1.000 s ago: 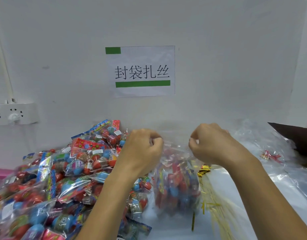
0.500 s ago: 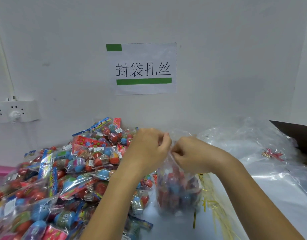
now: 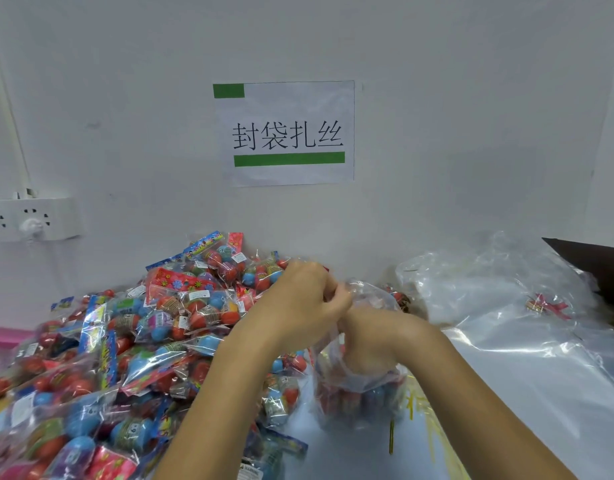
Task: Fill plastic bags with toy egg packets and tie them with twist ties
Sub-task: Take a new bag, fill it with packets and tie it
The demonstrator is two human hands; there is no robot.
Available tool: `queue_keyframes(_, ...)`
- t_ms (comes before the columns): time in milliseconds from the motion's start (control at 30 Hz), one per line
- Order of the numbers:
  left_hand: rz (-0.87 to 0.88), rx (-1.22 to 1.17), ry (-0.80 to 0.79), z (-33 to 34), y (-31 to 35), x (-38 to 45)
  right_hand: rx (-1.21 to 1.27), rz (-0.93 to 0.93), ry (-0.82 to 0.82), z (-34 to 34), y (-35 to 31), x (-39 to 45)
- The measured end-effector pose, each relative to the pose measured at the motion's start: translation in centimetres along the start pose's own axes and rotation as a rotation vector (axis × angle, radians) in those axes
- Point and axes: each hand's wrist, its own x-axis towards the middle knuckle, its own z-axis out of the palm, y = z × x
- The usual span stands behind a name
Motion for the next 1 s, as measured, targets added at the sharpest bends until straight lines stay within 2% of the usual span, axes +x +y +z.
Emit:
queue_keyframes(300, -0.020, 0.044, -0.031, -0.4, -0.4, -0.2, -0.048, -0.086, 0.060, 0.9, -1.2, 0.3)
queue_keyframes(533, -0.002, 0.011, -0.007, -0.3, -0.1, -0.1, -0.108, -0.067, -0.115, 1.0, -0.9, 0.7)
queue_keyframes(633, -0.010, 0.007, 0.029, -0.4, 0.0, -0.1, -0.111, -0.065, -0.134, 1.0, -0.7, 0.7)
queue_keyframes(733, -0.034, -0.014, 0.060, -0.5, -0.1, 0.0, -0.069, -0.059, -0.002, 0.9, -0.3, 0.8)
queue_keyframes(833, -0.058, -0.070, 0.115, -0.7, -0.3, 0.2, 0.080, -0.048, 0.146, 0.3, -0.2, 0.5)
queue_keyframes(1000, -0.040, -0.055, 0.139, -0.9, -0.9, 0.3, 0.018, -0.032, 0.202, 0.2, 0.2, 0.8)
